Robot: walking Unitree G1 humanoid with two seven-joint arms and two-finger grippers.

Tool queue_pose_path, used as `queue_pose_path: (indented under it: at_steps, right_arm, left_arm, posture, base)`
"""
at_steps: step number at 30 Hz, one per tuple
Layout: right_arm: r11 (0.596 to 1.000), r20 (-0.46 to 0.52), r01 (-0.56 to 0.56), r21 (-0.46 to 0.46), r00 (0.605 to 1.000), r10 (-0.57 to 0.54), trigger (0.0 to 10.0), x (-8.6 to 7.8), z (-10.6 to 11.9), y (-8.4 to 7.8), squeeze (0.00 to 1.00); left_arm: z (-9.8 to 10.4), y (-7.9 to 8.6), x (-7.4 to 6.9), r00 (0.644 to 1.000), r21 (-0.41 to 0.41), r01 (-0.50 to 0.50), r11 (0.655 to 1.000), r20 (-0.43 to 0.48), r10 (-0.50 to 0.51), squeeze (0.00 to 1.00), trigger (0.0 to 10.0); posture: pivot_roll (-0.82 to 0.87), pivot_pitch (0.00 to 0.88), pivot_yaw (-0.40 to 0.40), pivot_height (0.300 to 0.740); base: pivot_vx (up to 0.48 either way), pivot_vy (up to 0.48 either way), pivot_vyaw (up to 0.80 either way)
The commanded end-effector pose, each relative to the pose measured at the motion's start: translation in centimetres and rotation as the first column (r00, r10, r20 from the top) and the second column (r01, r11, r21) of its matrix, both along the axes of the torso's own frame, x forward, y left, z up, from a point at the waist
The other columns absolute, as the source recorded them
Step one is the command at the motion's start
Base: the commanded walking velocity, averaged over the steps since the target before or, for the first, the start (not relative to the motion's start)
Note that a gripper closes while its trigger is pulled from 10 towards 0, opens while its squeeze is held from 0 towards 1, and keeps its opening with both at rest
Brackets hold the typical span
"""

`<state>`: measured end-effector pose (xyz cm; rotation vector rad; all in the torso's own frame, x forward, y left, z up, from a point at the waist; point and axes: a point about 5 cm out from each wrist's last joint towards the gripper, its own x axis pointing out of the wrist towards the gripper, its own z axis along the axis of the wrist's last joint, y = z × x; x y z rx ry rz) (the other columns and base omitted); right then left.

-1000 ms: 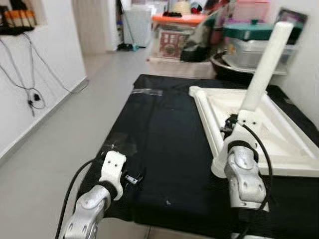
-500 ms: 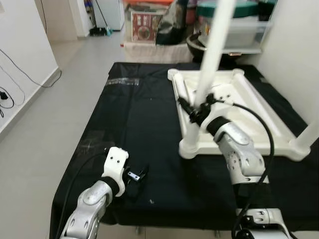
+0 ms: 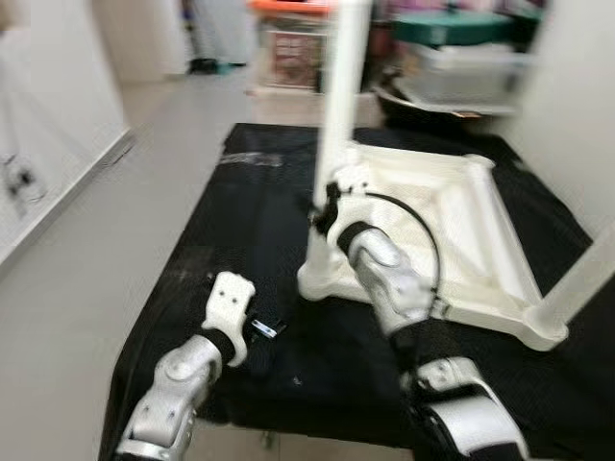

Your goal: Building children table

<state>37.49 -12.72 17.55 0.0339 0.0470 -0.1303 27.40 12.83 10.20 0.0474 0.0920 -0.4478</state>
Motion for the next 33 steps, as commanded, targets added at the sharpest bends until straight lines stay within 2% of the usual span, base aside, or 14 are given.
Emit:
queue_pose_path:
  at_steps: [1,3,6,7,9,10,11,16,17,25,26,28,29,33]
  right_arm:
    - [0.958,-0.203,0.278,-0.068,0.937,-0.286,0.0,-3.1,-4.9,-5.6,0.0]
    - [0.955,-0.198,0.287,-0.073,0.934,-0.296,0.0,-3.8,-4.9,-5.9,0.0]
    - [0.957,-0.158,0.272,-0.106,0.945,-0.286,4.7,-5.2,-4.6,-6.0,0.0]
    - [0.968,-0.146,0.228,-0.104,0.959,-0.242,10.0,-5.6,-4.4,-5.4,0.0]
    - [0.989,-0.115,0.13,-0.068,0.984,-0.137,10.0,-5.6,-3.9,-4.2,0.0]
    - [0.997,-0.051,0.071,-0.042,0.996,-0.073,10.0,-5.6,-3.0,-3.3,0.75]
    - [1.0,0.02,-0.005,-0.008,1.0,0.005,10.0,-5.3,-1.7,-2.2,1.0]
    - [0.959,0.109,-0.279,0.058,0.956,0.271,10.0,-3.3,1.4,-0.6,0.87]
    - [0.915,0.156,-0.394,0.092,0.913,0.377,10.0,-2.6,2.7,-0.4,0.0]
    - [0.509,0.269,-0.852,0.118,0.521,0.81,10.0,-2.6,4.6,2.7,0.0]
    - [0.464,0.256,-0.879,0.108,0.475,0.842,7.6,-2.9,4.0,3.3,0.0]
    - [0.439,0.248,-0.893,0.101,0.449,0.858,7.6,-3.2,3.7,3.7,0.0]
    - [0.418,0.235,-0.903,0.098,0.43,0.872,0.0,-3.3,3.1,4.3,0.0]
    - [0.479,0.172,-0.87,0.117,0.493,0.853,0.0,-2.9,1.8,4.7,0.0]
  left_arm:
    - [-0.3,-0.3,-0.4,1.0,-0.007,0.011,1.0,-0.019,-0.011,0.0,10.0]
    - [-0.3,-0.3,-0.4,1.0,-0.004,0.013,1.0,-0.02,-0.013,0.0,10.0]
    - [-0.4,-0.3,-0.3,1.0,0.0,0.022,1.0,-0.022,-0.022,0.0,10.0]
    - [-0.5,-0.3,-0.1,0.999,0.005,0.023,1.0,-0.023,-0.023,0.0,10.0]
    - [-0.3,-0.2,0.2,1.0,0.005,0.024,1.0,-0.018,-0.024,0.0,10.0]
    - [-0.1,-0.3,0.4,1.0,0.004,0.025,1.0,-0.013,-0.025,0.0,10.0]
    - [0.1,-0.3,0.5,1.0,0.003,0.027,1.0,-0.007,-0.027,0.0,10.0]
    - [0.2,-0.4,0.5,1.0,0.0,0.03,1.0,-0.004,-0.03,0.0,10.0]
    - [0.2,-0.3,0.4,1.0,0.001,0.03,1.0,-0.005,-0.03,0.0,10.0]
    - [0.2,-0.2,0.5,1.0,0.0,0.02,1.0,0.003,-0.02,0.0,10.0]
    - [0.2,-0.3,0.4,1.0,0.001,0.021,1.0,0.003,-0.021,0.0,10.0]
    - [0.2,-0.4,0.4,1.0,0.001,0.021,1.0,0.002,-0.021,0.0,10.0]
    - [0.2,-0.4,0.3,1.0,0.002,0.022,1.0,0.002,-0.022,0.0,10.0]
    - [0.2,-0.2,0.3,1.0,0.006,0.02,1.0,0.0,-0.02,0.0,10.0]
  posture:
    - [0.02,0.0,-0.046,0.74]
    - [0.02,0.0,-0.046,0.74]
    - [0.0,0.0,-0.039,0.74]
    - [0.0,0.0,-0.037,0.74]
    - [-0.01,0.0,-0.036,0.74]
    - [0.0,0.0,-0.037,0.74]
    - [0.0,0.0,-0.037,0.74]
    - [0.0,0.0,-0.035,0.74]
    - [0.01,0.0,-0.036,0.74]
    - [0.04,0.0,-0.053,0.74]
    - [0.04,0.0,-0.056,0.74]
    - [0.04,0.0,-0.057,0.74]
    - [0.05,0.0,-0.058,0.74]
    - [0.05,0.0,-0.06,0.74]
  base:
    - [0.0,0.0,0.0]
    - [0.0,0.0,0.0]
    - [0.0,0.0,0.0]
    - [0.0,0.0,0.0]
    - [0.0,0.0,0.0]
    - [0.0,0.0,0.0]
    - [0.0,0.0,0.0]
    - [0.0,0.0,0.0]
    - [0.0,0.0,0.0]
    - [0.0,0.0,0.0]
    - [0.0,0.0,0.0]
    - [0.0,0.0,0.0]
    - [0.0,0.0,0.0]
    - [0.0,0.0,0.0]
